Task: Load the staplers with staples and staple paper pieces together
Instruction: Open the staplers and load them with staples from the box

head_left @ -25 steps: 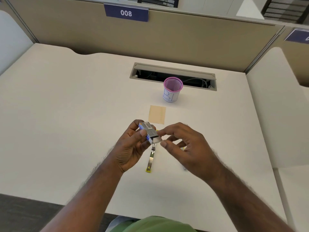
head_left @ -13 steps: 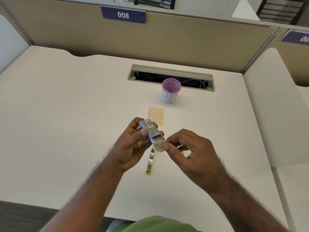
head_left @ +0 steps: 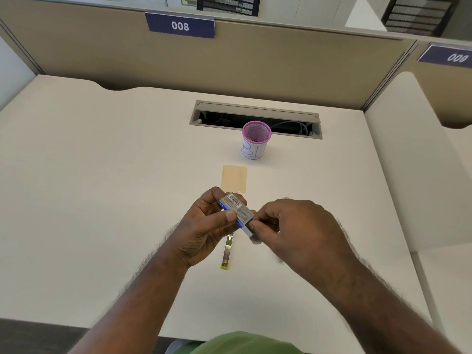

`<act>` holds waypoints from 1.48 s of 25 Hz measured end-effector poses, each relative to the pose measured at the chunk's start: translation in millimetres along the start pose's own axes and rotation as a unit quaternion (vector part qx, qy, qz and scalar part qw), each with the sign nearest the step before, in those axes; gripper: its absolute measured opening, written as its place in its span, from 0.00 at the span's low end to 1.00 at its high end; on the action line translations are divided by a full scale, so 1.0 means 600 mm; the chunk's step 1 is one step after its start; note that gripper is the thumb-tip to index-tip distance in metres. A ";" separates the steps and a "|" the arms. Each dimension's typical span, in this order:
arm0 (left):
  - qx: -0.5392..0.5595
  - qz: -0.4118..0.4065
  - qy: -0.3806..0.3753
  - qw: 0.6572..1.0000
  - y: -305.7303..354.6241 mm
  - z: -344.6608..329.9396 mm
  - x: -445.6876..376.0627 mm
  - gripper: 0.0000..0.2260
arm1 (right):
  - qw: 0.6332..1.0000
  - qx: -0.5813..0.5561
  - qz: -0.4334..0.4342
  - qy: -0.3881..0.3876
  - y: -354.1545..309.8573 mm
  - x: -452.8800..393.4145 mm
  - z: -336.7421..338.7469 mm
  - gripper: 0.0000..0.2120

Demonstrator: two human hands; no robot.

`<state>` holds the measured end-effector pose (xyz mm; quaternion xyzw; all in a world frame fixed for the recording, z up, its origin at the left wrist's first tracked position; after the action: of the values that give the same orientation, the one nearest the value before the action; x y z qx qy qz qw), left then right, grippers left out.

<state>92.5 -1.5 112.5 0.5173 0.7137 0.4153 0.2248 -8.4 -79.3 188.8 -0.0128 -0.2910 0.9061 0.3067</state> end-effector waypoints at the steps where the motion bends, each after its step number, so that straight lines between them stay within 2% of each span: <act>1: -0.005 0.004 -0.001 1.000 -0.004 -0.001 -0.001 0.10 | 1.000 0.007 -0.014 -0.011 0.003 -0.004 -0.001 0.09; 5: -0.009 0.015 -0.002 1.000 -0.013 0.000 0.001 0.11 | 0.999 0.024 -0.017 -0.016 0.002 -0.011 -0.007 0.10; 8: 0.003 0.015 0.001 1.000 -0.012 0.002 0.000 0.07 | 1.000 -0.003 0.004 -0.013 -0.004 -0.006 -0.008 0.09; 12: 0.032 0.014 0.010 0.999 -0.013 0.009 -0.004 0.13 | 0.997 -0.062 0.042 0.006 -0.009 0.001 0.008 0.06; 17: 0.056 0.011 0.017 0.998 -0.014 0.010 -0.004 0.13 | 0.993 -0.087 0.078 0.017 -0.020 0.006 0.016 0.05; 28: 0.082 0.027 -0.006 0.996 -0.023 0.000 -0.002 0.12 | 0.996 -0.073 0.047 -0.015 -0.007 -0.004 0.002 0.05; 37: 0.074 0.033 -0.006 0.997 -0.031 0.002 -0.008 0.15 | 0.984 -0.156 0.084 -0.023 -0.017 -0.005 0.003 0.09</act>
<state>84.9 -7.6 96.1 0.5580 0.7238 0.3656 0.1762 -0.5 -75.4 195.4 -0.0645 -0.4331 0.8725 0.2169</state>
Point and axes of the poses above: each hand's wrist, its own x-axis away from the middle knuckle, its own z-axis out of the back of the hand, y = z × x, the point moved 10 cm from there along -x, towards the middle knuckle, and after that the axes turned 5 degrees about -x, right-handed, at the moved point
